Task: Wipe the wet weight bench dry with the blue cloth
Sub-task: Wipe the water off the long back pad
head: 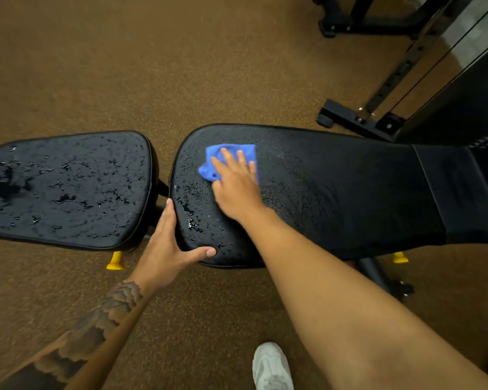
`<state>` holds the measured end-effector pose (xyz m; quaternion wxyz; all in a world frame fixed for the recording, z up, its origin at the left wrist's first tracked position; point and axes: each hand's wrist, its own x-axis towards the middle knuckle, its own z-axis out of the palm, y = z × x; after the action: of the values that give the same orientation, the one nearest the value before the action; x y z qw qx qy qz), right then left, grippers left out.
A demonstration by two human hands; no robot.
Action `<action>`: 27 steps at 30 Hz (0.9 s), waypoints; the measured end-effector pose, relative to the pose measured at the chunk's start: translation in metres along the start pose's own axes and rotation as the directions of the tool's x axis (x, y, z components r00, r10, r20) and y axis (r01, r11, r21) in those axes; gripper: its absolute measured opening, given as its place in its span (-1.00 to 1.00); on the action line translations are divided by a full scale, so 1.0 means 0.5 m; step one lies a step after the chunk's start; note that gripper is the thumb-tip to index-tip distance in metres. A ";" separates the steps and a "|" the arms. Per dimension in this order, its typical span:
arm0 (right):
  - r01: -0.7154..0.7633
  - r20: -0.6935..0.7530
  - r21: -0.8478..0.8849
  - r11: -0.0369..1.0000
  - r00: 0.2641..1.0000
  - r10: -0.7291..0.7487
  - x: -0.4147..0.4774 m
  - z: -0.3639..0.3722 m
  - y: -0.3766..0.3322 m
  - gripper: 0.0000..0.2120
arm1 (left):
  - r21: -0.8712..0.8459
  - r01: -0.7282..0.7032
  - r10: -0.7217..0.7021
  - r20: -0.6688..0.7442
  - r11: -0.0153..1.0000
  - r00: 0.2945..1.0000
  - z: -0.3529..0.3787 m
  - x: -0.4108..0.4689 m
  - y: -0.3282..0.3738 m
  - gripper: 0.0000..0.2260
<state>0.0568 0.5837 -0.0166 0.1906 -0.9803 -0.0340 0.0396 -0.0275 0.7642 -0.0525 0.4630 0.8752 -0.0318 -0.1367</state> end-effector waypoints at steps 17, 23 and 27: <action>-0.078 -0.053 0.027 0.997 0.995 0.079 -0.090 -0.022 0.077 -0.49 | -0.115 -0.063 0.064 0.000 0.991 0.998 -0.003 -0.008 0.035 0.14; 0.212 0.029 0.006 0.977 0.977 -0.212 -0.083 0.028 -0.043 -0.49 | -0.084 -0.002 0.003 0.017 0.996 1.000 -0.001 -0.009 0.023 0.25; 0.329 0.096 0.027 0.944 0.939 -0.330 -0.222 0.010 0.027 -0.47 | -0.082 0.006 -0.003 0.040 0.997 0.999 -0.003 -0.008 0.025 0.26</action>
<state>-0.0535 0.5640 -0.0189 0.1977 -0.9566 -0.2066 0.0562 -0.0302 0.7590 -0.0407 0.4977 0.8525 -0.0335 -0.1561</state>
